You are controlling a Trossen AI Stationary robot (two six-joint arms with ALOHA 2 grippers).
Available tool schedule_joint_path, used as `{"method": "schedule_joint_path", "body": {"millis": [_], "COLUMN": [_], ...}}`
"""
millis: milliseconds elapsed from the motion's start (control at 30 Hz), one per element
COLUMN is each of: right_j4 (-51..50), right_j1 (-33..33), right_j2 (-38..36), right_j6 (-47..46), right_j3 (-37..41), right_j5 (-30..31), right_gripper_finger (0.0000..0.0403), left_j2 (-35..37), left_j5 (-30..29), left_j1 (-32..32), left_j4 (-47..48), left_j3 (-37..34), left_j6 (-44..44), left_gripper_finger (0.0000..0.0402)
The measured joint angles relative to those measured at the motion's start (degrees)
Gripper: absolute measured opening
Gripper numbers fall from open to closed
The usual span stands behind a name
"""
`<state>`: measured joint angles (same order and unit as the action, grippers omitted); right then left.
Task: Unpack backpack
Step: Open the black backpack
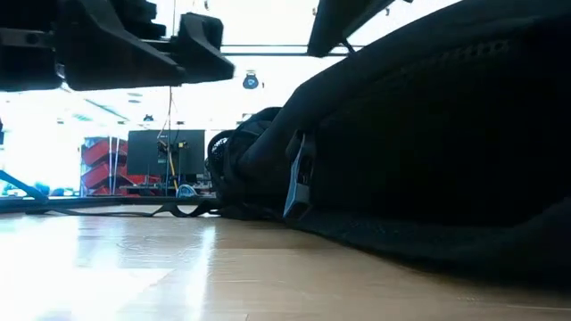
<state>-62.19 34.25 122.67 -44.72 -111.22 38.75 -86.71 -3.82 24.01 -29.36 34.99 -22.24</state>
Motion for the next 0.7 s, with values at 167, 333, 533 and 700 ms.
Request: {"method": "schedule_joint_path", "body": {"millis": [167, 333, 533, 700], "right_j4": [0.73, 2.18, 3.30, 3.43], "right_j1": [-0.40, -0.58, -0.56, -0.91], "right_j2": [-0.04, -0.04, -0.04, -0.04], "right_j6": [2.96, 4.97, 6.42, 6.64], "right_j3": [-2.04, -2.59, -2.65, -2.64], "right_j5": [0.68, 0.74, 0.74, 0.71], "right_gripper_finger": [0.0000, 0.0000, 0.0000, 0.0000], "left_j2": [-5.07, -7.99, -9.27, -9.36], "left_j5": [-0.63, -2.94, -3.25, -3.21], "left_j1": [-0.68, -2.26, -3.08, -3.06], "left_j4": [-0.04, -0.02, -0.05, 0.99], "left_j3": [4.74, 8.23, 9.26, 9.24], "left_j6": [-1.46, -1.57, -1.55, -1.55], "left_gripper_finger": [0.0223, 0.0223, 0.0223, 0.0212]}}
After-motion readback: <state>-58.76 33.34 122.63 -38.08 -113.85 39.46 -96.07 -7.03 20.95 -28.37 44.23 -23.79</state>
